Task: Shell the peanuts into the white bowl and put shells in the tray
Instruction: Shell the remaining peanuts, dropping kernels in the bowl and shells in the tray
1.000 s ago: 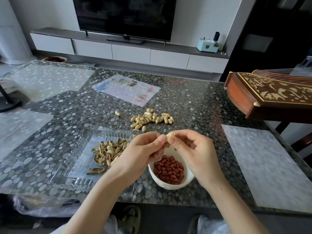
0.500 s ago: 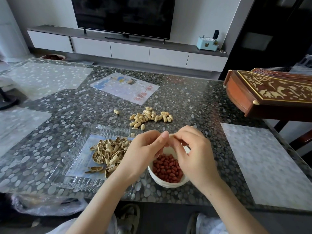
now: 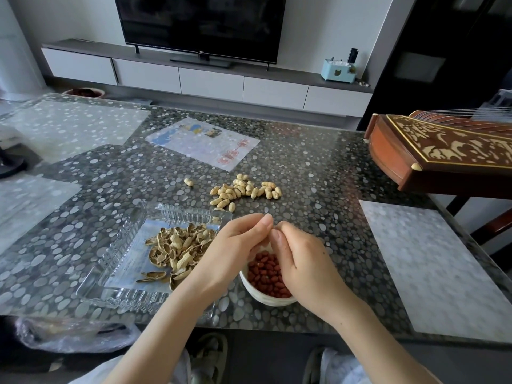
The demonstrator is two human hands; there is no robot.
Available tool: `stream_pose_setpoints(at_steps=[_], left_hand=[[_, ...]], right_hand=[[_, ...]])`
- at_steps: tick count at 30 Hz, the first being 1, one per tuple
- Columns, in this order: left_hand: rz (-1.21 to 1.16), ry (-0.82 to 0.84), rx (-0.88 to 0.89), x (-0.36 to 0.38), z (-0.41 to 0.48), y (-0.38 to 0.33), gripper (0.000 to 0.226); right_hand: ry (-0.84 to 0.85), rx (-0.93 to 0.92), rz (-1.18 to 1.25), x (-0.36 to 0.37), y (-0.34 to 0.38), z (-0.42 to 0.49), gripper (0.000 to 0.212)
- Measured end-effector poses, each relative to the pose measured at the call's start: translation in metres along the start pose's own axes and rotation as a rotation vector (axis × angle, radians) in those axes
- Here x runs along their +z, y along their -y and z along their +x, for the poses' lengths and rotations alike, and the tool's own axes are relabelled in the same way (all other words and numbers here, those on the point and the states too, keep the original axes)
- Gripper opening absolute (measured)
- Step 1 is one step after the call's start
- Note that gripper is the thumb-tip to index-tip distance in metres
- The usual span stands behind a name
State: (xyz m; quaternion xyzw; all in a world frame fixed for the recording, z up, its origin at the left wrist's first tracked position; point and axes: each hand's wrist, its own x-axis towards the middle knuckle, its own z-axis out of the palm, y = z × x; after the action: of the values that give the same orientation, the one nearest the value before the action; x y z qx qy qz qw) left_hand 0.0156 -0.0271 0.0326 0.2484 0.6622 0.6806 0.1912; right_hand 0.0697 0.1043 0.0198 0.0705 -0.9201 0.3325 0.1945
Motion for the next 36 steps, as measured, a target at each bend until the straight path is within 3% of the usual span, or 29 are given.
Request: stream_pose_setpoints(at_steps=[10,19,30,36], left_hand=[[-0.013,0.038,0.149,0.014,-0.004,0.000,0.035],[0.392,-0.150,0.200,0.025,0.000,0.008,0.038],[0.289,-0.035,0.092,0.016,0.000,0.005,0.031],[0.277,-0.051,0.089,0.016,-0.001,0.010,0.037]], right_hand=[[0.115,0.204,0.566,-0.025,0.011,-0.001,0.037],[-0.020,0.305,0.384,-0.014,0.006,-0.003,0.046],[0.027,0.314,0.378,-0.016,0.007,0.002,0.041],[0.022,0.589,0.504,-0.011,0.005,0.002,0.047]])
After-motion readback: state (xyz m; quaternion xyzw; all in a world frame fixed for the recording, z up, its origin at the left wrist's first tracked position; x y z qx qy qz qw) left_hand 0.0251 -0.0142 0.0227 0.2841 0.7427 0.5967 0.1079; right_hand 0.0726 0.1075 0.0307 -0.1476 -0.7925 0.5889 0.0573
